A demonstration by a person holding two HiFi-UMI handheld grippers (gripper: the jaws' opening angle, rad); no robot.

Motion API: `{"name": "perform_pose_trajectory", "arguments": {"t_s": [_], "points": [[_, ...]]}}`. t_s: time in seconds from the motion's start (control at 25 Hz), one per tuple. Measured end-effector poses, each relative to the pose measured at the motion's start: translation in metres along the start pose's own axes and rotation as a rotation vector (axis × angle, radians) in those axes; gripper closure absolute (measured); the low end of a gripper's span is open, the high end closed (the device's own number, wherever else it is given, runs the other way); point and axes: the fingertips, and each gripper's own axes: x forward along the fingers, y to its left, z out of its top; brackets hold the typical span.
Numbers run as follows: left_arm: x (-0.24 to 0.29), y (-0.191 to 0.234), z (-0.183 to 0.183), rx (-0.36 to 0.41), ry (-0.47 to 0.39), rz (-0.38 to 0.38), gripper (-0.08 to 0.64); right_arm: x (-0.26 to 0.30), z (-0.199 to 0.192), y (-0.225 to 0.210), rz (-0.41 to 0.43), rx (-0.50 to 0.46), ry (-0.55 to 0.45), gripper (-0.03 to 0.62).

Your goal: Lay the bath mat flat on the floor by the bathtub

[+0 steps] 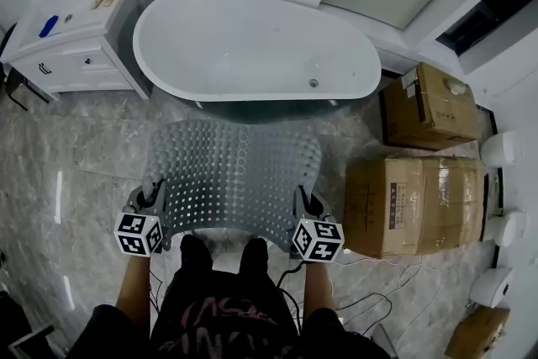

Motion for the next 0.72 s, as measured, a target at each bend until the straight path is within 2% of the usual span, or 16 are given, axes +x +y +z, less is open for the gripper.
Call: {"name": "perform_pose_trajectory", "arguments": {"t_s": [0.72], "points": [[0.023,-0.003,-0.027,-0.005,0.061,-0.020,0.534,0.012,-0.030,-0.014,-0.017,0.010,0.063,0.540]]}}
